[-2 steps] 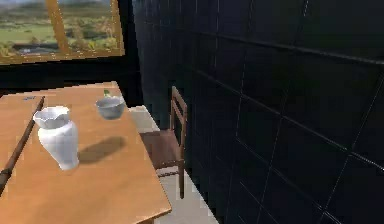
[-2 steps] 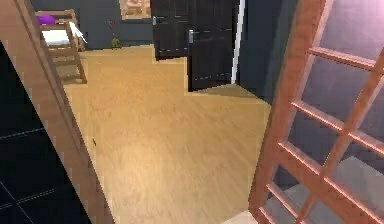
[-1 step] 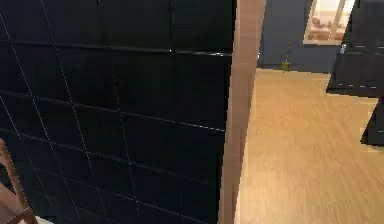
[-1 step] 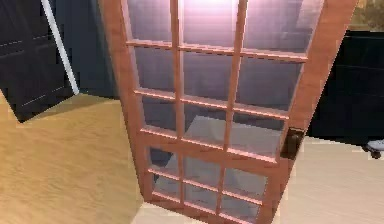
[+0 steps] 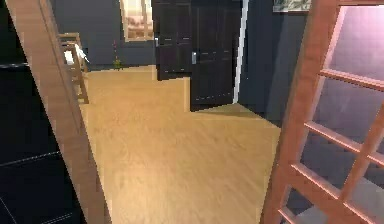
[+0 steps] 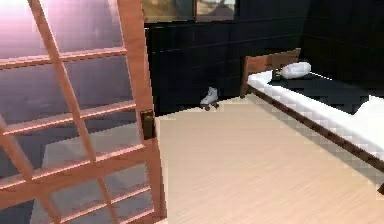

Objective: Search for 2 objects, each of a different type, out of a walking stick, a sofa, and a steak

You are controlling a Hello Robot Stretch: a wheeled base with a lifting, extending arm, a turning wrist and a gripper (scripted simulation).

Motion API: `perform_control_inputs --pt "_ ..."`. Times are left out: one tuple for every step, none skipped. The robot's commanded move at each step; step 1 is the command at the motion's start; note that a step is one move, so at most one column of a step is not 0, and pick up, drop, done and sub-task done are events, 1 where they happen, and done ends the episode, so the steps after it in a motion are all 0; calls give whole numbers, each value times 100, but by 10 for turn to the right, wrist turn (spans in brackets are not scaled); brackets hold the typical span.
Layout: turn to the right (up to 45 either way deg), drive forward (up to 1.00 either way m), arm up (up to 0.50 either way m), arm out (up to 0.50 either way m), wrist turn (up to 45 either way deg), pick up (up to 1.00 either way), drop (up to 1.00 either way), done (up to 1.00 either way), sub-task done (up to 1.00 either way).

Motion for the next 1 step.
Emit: perform_control_inputs --pt "300 0 0 0 0 0 0 0 0"
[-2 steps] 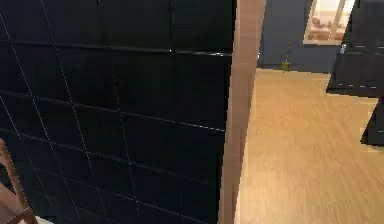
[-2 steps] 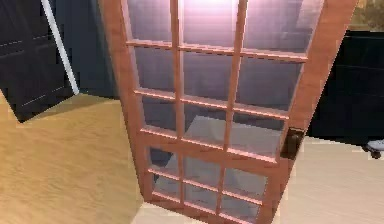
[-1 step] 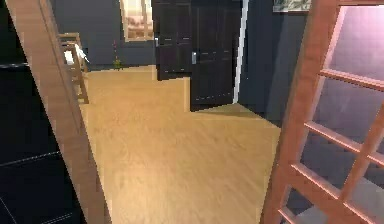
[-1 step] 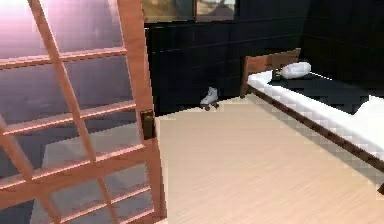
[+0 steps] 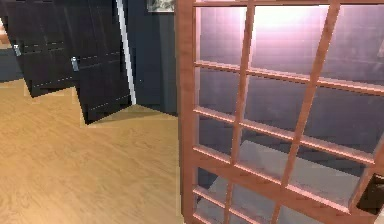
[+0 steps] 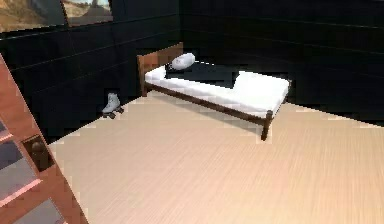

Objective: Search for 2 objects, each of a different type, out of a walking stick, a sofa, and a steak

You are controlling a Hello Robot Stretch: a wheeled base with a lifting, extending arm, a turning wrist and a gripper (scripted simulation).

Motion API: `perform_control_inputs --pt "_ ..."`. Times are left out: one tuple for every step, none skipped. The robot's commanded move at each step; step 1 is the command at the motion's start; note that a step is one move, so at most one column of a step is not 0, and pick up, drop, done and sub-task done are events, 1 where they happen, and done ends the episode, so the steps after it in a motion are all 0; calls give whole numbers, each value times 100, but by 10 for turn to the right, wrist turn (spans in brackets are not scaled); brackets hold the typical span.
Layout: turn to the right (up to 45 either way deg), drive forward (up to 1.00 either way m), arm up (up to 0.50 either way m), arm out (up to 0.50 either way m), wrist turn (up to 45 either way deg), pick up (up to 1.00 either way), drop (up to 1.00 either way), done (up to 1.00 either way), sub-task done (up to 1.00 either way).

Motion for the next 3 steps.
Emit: perform_control_inputs --pt "0 50 0 0 0 0 0 0 0" --pt "-450 0 0 0 0 0 0 0 0" --pt "0 100 0 0 0 0 0 0 0"
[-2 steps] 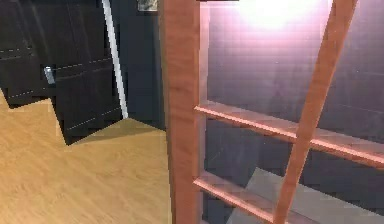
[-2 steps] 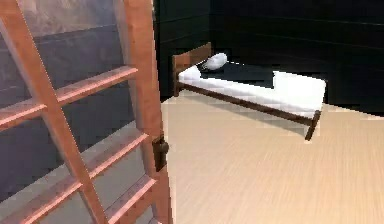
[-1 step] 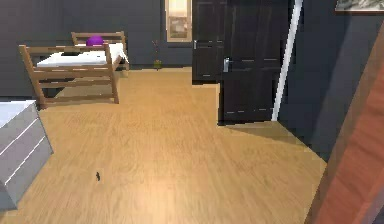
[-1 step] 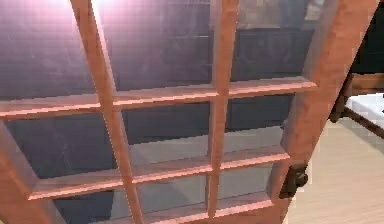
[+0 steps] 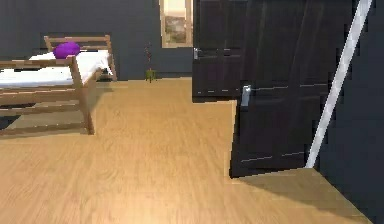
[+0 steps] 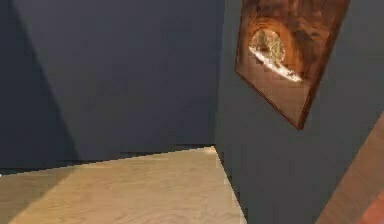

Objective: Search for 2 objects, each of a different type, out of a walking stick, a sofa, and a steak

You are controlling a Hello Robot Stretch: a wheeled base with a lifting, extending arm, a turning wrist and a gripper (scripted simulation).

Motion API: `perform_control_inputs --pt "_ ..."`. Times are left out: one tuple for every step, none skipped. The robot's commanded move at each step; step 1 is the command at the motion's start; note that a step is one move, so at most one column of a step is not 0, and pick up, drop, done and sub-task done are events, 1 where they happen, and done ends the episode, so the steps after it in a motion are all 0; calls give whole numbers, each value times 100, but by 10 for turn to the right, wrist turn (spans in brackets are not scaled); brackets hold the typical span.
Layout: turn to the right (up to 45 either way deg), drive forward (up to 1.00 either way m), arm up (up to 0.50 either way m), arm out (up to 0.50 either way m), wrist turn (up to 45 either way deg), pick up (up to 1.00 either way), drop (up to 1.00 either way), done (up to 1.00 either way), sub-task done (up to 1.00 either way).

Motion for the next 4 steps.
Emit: perform_control_inputs --pt "0 100 0 0 0 0 0 0 0" --pt "0 65 0 0 0 0 0 0 0" --pt "270 0 0 0 0 0 0 0 0" --pt "30 0 0 0 0 0 0 0 0"
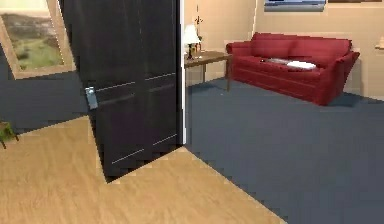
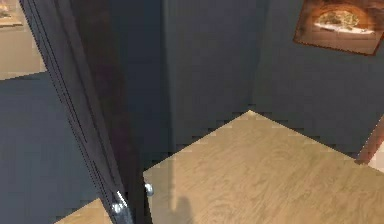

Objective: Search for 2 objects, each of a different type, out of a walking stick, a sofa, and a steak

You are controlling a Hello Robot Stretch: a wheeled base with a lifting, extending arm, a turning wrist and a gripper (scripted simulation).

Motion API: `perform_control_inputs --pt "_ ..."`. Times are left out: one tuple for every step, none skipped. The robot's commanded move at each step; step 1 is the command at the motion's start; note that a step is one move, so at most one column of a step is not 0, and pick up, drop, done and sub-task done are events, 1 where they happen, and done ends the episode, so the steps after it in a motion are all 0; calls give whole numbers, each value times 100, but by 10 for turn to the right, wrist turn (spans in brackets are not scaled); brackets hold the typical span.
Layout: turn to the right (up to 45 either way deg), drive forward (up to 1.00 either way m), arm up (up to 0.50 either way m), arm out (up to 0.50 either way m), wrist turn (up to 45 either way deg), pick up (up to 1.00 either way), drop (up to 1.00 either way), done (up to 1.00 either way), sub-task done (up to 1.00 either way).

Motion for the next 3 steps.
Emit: perform_control_inputs --pt "0 25 0 0 0 0 0 0 0" --pt "390 0 0 0 0 0 0 0 0" --pt "0 100 0 0 0 0 0 0 0"
